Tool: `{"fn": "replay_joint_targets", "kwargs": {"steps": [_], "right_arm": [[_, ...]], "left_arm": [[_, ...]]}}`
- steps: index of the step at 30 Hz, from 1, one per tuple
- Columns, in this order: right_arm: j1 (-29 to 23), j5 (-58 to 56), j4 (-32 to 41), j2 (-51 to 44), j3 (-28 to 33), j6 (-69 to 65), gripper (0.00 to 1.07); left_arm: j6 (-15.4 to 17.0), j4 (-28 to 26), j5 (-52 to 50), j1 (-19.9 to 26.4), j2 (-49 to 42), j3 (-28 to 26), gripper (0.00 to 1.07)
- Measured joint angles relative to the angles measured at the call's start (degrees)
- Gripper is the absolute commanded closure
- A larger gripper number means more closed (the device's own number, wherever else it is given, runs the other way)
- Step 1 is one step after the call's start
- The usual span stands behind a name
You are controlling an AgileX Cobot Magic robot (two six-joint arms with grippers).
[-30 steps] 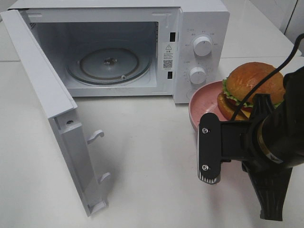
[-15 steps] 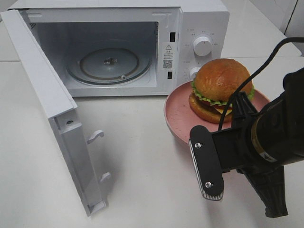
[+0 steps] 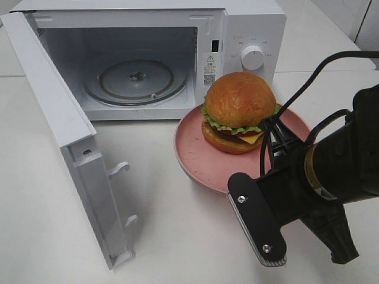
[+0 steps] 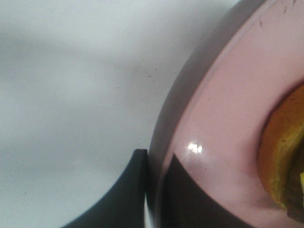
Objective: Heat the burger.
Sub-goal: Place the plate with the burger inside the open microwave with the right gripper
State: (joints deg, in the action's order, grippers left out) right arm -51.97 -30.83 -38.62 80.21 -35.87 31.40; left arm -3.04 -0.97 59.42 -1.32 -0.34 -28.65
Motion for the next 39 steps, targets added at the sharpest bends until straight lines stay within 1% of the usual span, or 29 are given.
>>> {"fn": "replay_joint_targets", "kwargs": {"steps": [6,18,25,28,30,31,33,34,35,36,37,38,39], "right_arm": [[0.0,1.9,0.0,0.0,0.0,2.7,1.07],[0.0,4.4,-0.5,0.0,0.0,3.4,1.07],[0.0,4.4,1.6,0.0,0.0,10.8,1.07],[0.3,4.4,1.9,0.0,0.0,11.8,1.07],[2.7,5.5,4.7,0.0,0.0,16.1,1.07],[2.7,5.5,4.7,0.0,0.0,16.1,1.07],[5.0,5.6,7.6,0.0,0.0,21.0,1.07],[5.0,5.6,7.6,0.0,0.0,21.0,1.07],[6.6,5.6,10.0,0.0,0.0,25.0,1.07],[6.6,5.6,10.0,0.0,0.0,25.0,1.07],[7.4,5.7,11.6,0.0,0.0,27.1,1.07],[8.5,6.4,14.7,0.0,0.0,31.1,1.07],[8.5,6.4,14.7,0.0,0.0,31.1,1.07]], "left_arm": [[0.0,0.0,0.0,0.0,0.0,0.0,0.09],[0.0,0.0,0.0,0.0,0.0,0.0,0.09],[0.0,0.0,0.0,0.0,0.0,0.0,0.09],[0.0,0.0,0.0,0.0,0.0,0.0,0.09],[0.0,0.0,0.0,0.0,0.0,0.0,0.09],[0.0,0.0,0.0,0.0,0.0,0.0,0.09],[0.0,0.0,0.0,0.0,0.0,0.0,0.09],[0.0,0.0,0.0,0.0,0.0,0.0,0.09],[0.0,0.0,0.0,0.0,0.0,0.0,0.09],[0.0,0.0,0.0,0.0,0.0,0.0,0.09],[0.0,0.0,0.0,0.0,0.0,0.0,0.09],[0.0,0.0,0.0,0.0,0.0,0.0,0.09],[0.0,0.0,0.0,0.0,0.0,0.0,0.09]]}}
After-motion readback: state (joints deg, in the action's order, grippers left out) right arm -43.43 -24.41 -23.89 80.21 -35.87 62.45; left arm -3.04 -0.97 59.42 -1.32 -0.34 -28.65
